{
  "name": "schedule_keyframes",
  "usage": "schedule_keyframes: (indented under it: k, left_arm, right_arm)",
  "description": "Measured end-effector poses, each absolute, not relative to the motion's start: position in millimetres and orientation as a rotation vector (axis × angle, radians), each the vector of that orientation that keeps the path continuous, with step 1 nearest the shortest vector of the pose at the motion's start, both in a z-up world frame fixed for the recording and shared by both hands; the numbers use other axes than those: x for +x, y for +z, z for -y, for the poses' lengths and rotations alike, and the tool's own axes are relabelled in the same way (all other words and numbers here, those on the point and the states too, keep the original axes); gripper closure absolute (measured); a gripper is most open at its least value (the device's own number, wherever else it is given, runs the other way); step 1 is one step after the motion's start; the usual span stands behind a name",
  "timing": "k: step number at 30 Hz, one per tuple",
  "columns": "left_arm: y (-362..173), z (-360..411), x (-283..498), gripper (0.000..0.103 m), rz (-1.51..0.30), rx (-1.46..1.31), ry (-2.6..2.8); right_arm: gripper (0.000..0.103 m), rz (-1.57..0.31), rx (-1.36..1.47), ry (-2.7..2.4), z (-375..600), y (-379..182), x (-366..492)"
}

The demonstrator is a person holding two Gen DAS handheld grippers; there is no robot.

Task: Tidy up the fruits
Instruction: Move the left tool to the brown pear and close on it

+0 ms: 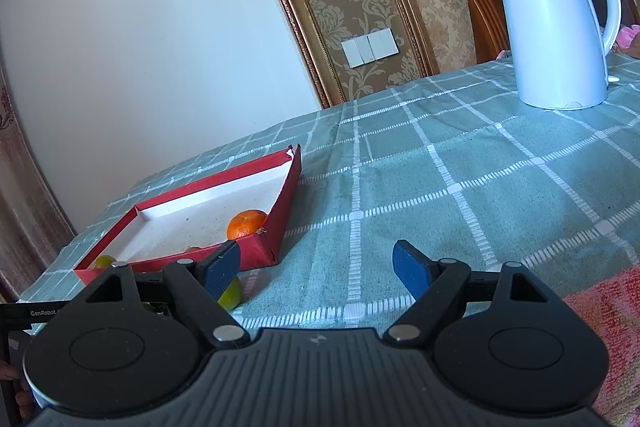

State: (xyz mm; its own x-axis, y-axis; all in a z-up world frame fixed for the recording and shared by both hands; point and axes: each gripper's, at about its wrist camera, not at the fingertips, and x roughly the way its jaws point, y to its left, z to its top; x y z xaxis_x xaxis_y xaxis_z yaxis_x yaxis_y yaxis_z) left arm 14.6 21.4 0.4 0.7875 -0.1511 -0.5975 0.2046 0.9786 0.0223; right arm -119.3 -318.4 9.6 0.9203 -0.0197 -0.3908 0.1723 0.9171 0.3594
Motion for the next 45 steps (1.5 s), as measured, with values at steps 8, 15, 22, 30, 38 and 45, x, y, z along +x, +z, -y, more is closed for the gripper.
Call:
schedule_keyframes:
  k: [8,15,22,30,38,45]
  left_arm:
    - [-0.7,-16.3,16.2,0.003,-0.641,0.107,-0.177]
    - [-1.0,-15.0,15.6,0.003,-0.643,0.111,-0.162]
    - [-1.0,-15.5,15.8,0.005,-0.642,0.107,-0.167]
    - [-1.3,-18.3,13.1,0.013,-0.634,0.095,-0.191]
    - [-0.5,-19.7,8.7,0.022,-0.623,0.089,-0.207]
    - [0.1,-17.7,4.5,0.042,-0.6,0.096,-0.244]
  right_arm:
    - [0.019,-0.396,0.404,-0.095,318.4,8.9,-119.0]
    - [0.019,-0.4,0.405,-0.096,318.7,8.6,-118.1]
    - [0.019,-0.405,0.408,-0.101,318.6,8.1,-117.8]
    - [0.019,-0.407,0.41,-0.103,319.0,8.0,-117.3]
    - [0.019,-0.407,0.412,-0.101,319.0,7.9,-117.4]
    - [0.019,-0.405,0.415,-0.098,319.2,8.0,-117.5]
